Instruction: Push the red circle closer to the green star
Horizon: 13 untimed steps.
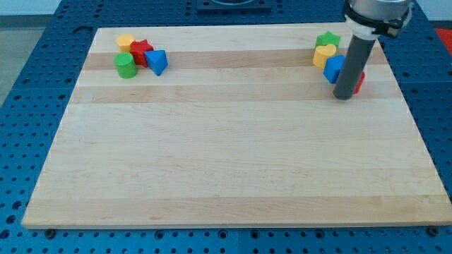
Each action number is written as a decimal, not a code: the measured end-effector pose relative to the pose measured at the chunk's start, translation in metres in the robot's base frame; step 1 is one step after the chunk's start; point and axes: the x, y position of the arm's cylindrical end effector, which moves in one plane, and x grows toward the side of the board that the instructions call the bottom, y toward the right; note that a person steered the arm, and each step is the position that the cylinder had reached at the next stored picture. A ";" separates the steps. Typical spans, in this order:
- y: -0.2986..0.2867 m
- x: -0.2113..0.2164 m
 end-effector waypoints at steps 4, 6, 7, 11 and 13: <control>0.000 0.004; 0.041 0.007; 0.057 -0.004; 0.038 -0.058; 0.036 -0.070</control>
